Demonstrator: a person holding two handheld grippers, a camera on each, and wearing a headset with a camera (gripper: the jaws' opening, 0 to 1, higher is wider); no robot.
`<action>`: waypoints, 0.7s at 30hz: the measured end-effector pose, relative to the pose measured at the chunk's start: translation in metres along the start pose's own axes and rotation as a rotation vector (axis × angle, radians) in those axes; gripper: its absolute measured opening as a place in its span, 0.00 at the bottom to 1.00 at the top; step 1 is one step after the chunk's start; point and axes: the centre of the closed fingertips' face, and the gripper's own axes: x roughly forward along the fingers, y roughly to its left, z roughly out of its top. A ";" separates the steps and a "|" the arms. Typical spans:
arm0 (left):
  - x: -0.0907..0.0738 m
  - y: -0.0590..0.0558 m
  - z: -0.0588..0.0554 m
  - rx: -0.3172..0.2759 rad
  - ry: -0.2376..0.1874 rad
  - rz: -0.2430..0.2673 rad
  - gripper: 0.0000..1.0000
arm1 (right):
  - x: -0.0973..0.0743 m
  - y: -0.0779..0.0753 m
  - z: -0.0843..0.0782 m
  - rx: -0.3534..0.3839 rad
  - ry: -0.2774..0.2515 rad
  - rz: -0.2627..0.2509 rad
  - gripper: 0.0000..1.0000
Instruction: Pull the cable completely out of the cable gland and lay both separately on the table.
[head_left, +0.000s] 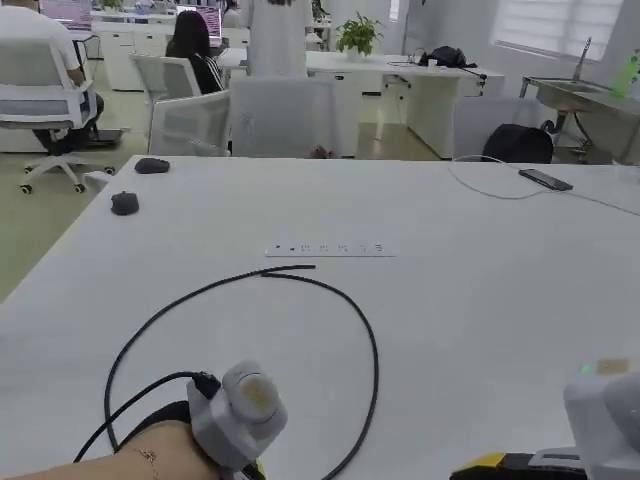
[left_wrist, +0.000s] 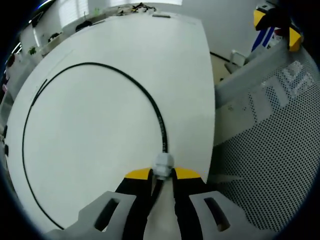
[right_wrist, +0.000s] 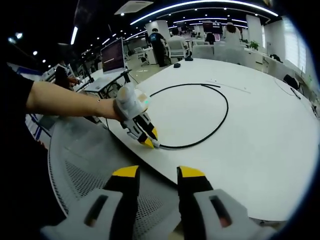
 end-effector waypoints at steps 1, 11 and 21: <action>-0.003 0.000 -0.001 0.016 0.014 0.013 0.17 | 0.001 0.001 0.002 -0.008 -0.001 0.004 0.30; -0.073 -0.028 0.039 0.020 -0.134 -0.009 0.17 | 0.026 0.010 0.018 -0.091 0.022 0.085 0.24; -0.133 -0.059 0.066 0.139 -0.256 0.040 0.16 | 0.042 0.031 0.049 -0.308 0.109 0.282 0.27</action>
